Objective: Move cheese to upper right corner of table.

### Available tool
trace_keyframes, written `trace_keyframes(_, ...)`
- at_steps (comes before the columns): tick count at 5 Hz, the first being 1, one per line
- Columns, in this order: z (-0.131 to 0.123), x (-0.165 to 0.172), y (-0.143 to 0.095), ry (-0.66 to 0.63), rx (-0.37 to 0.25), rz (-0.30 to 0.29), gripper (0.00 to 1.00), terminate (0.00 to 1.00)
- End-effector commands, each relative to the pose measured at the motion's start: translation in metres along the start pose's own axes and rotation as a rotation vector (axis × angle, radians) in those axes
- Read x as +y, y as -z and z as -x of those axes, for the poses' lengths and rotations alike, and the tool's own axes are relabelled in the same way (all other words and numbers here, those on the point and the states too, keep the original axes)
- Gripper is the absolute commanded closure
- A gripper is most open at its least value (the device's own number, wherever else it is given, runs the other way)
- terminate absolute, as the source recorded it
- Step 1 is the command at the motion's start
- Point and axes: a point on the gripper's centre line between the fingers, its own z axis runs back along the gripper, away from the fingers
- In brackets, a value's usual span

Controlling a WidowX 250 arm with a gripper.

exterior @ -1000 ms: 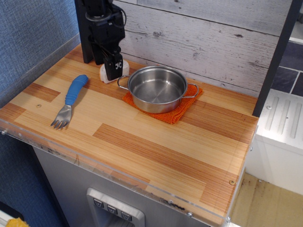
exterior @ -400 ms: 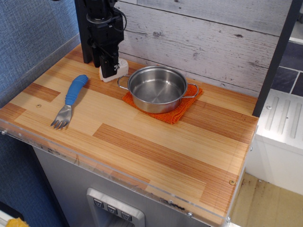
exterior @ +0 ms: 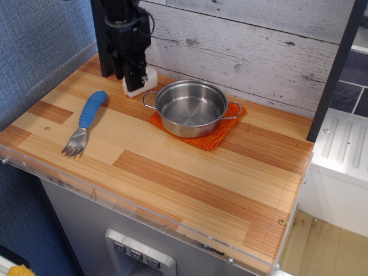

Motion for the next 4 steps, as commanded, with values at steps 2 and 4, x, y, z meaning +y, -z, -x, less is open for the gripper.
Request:
trace_keyframes(2,-0.013,0.004,-0.085,-0.072,-0.265,-0.063,1.0,0.0)
trace_keyframes(4,-0.023,-0.044,-0.108,-0.02,-0.327,-0.02,1.0,0.0)
